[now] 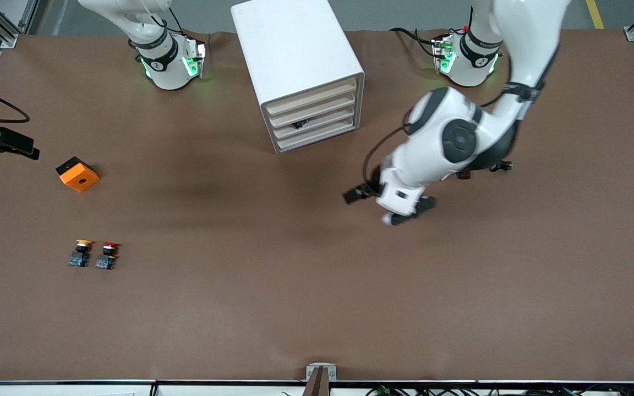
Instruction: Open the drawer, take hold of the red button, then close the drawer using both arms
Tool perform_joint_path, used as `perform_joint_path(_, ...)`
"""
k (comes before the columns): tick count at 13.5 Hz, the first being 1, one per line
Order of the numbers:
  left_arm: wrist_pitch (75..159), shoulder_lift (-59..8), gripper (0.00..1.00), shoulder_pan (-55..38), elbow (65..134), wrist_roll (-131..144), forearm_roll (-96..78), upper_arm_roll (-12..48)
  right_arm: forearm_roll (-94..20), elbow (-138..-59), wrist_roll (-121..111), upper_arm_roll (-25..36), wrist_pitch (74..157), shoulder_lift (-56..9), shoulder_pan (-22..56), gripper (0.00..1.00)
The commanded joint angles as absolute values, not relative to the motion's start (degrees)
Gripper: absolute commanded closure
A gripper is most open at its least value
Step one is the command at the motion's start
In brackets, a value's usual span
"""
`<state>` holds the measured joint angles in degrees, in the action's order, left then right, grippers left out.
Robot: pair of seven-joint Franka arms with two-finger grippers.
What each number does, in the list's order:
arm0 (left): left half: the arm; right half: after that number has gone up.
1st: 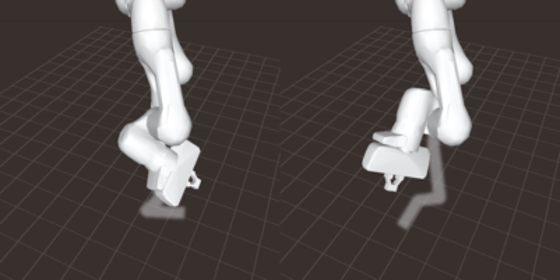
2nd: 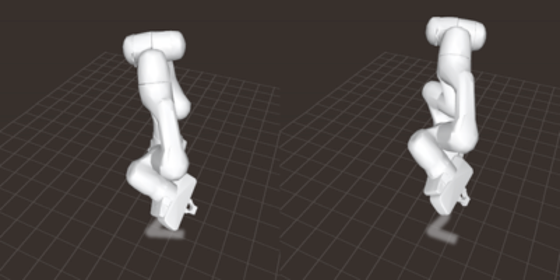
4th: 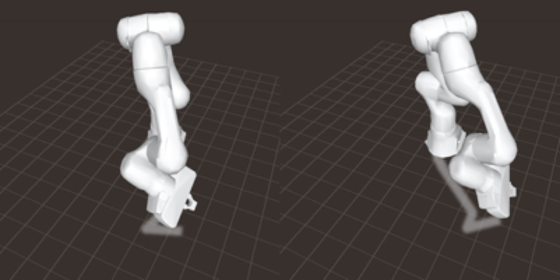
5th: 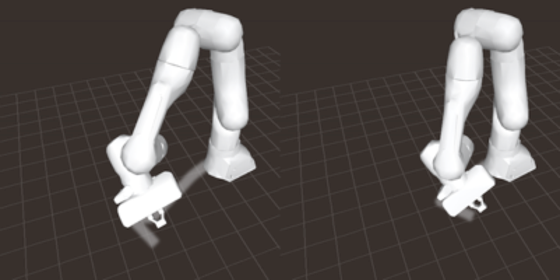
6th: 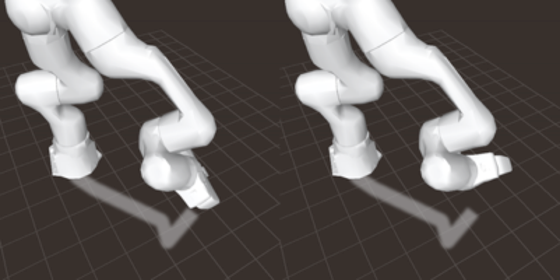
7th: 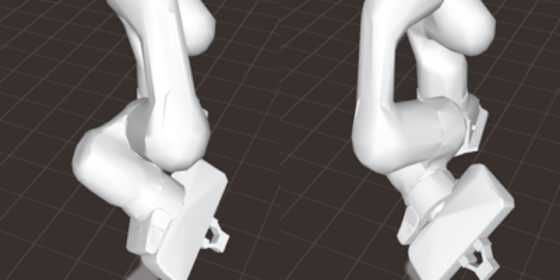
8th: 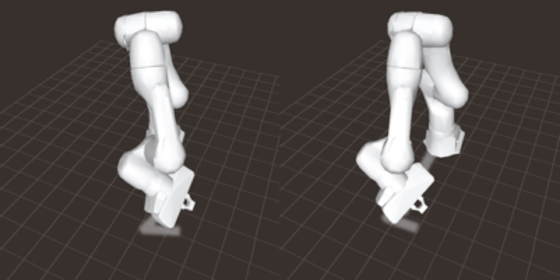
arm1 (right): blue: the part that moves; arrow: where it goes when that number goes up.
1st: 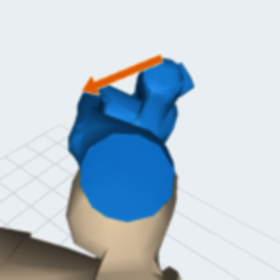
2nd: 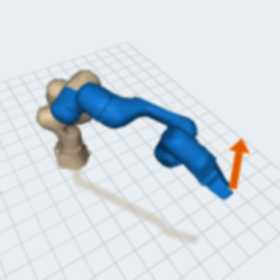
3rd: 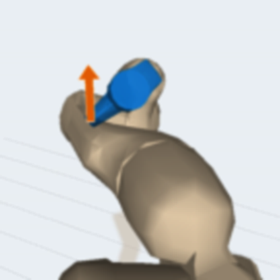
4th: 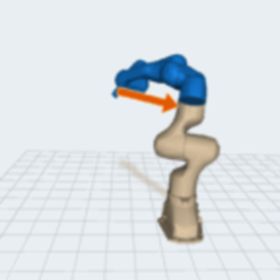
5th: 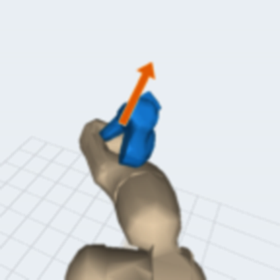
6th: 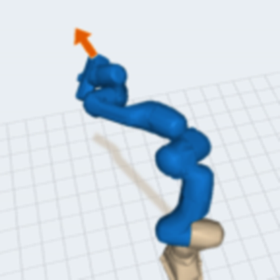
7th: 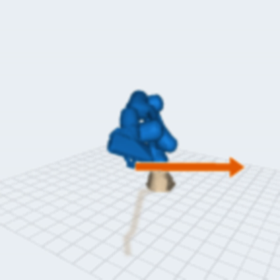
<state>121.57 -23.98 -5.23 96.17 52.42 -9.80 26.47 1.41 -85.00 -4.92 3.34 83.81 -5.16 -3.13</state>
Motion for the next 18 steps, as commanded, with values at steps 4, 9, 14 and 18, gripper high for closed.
perform_joint_path(4,109.1,-19.6,0.00,8.7,96.9,52.8,3.8,27.3,1.6,-80.1,-4.3,3.5,78.9,-4.7,-4.2,0.00)
perform_joint_path(9,108.9,-20.4,0.00,12.5,95.5,52.4,4.7,27.4,1.5,-82.4,-4.7,3.2,79.1,-0.1,-3.8,0.00)
perform_joint_path(14,109.0,-23.2,0.00,12.6,92.8,32.6,3.9,27.2,1.4,-83.5,-4.7,3.2,78.3,1.0,-3.8,0.00)
perform_joint_path(18,106.9,-22.0,0.00,15.8,93.3,16.2,4.1,27.0,1.4,-89.9,-4.7,3.3,80.3,5.2,-4.0,0.00)
